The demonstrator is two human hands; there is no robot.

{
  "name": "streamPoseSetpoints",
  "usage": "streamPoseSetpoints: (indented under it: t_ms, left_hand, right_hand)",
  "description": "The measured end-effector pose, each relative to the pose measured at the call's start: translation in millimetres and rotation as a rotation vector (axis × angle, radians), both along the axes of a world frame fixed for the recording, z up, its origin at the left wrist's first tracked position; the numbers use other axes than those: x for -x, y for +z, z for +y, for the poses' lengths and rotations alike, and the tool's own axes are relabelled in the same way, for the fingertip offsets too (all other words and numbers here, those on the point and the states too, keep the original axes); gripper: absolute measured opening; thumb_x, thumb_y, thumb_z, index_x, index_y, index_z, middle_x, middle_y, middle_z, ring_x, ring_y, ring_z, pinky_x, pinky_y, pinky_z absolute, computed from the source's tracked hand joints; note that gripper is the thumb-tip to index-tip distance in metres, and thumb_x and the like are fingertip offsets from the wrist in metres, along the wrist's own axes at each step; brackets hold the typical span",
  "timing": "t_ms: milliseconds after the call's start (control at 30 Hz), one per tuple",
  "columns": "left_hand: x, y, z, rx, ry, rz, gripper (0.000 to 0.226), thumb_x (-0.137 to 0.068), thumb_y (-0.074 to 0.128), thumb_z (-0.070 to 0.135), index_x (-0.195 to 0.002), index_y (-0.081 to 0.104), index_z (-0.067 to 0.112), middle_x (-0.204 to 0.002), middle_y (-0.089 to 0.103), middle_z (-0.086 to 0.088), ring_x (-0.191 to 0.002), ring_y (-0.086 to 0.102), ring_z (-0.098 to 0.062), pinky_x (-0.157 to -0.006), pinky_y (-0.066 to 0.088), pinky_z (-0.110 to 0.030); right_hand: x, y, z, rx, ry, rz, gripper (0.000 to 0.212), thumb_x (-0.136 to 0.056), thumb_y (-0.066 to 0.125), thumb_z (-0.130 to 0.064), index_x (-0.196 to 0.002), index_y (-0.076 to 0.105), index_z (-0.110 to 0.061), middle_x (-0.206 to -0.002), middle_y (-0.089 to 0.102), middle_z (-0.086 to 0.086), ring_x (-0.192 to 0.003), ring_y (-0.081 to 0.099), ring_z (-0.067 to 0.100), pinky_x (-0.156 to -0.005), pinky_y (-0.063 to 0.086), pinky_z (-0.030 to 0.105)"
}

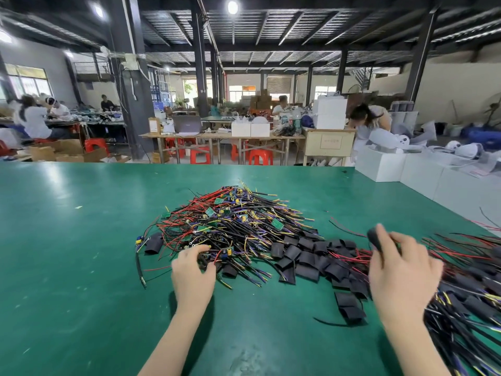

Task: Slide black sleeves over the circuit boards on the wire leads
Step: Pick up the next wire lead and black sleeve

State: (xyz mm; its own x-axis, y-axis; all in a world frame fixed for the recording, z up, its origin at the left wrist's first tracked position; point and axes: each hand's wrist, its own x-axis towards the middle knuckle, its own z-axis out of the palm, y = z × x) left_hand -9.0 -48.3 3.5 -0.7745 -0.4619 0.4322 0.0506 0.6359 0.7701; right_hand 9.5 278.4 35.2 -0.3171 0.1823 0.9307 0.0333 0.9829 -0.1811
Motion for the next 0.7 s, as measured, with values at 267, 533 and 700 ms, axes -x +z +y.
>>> streamPoseSetpoints:
  t_ms: [267,533,700]
  left_hand:
    - [5.4,-10.6,-12.7,0.209,-0.060,-0.311,0.029,-0.083,0.069,0.019,-0.111,0.069,0.028,-0.104,0.068,0.001,-0.103,0.060,-0.023,-0.087,0.044,-0.033]
    - [3.6,-7.4,-12.6,0.084,-0.043,-0.129,0.011,-0.087,0.069,0.016,-0.091,0.079,0.017,-0.089,0.075,-0.002,-0.088,0.067,-0.026,-0.079,0.050,-0.032]
    - [-0.3,-0.3,-6.0,0.113,-0.075,-0.101,0.012,-0.088,0.068,0.023,-0.086,0.079,0.020,-0.081,0.075,-0.001,-0.082,0.065,-0.025,-0.074,0.048,-0.029]
  right_hand:
    - [0.9,-11.6,-7.4,0.082,-0.063,-0.378,0.046,-0.066,0.077,-0.006,-0.110,0.066,0.001,-0.119,0.058,0.028,-0.110,0.049,0.046,-0.089,0.035,0.053]
    - [9.3,-38.4,-63.9,-0.167,0.420,-0.911,0.054,-0.097,0.040,-0.050,-0.147,0.030,-0.034,-0.160,0.011,0.001,-0.143,0.021,0.017,-0.113,0.022,0.031]
    - [12.9,-50.7,-65.8,-0.242,0.478,-1.076,0.051,-0.099,0.020,-0.057,-0.148,0.015,-0.047,-0.160,-0.011,-0.009,-0.147,-0.003,0.015,-0.118,-0.004,0.042]
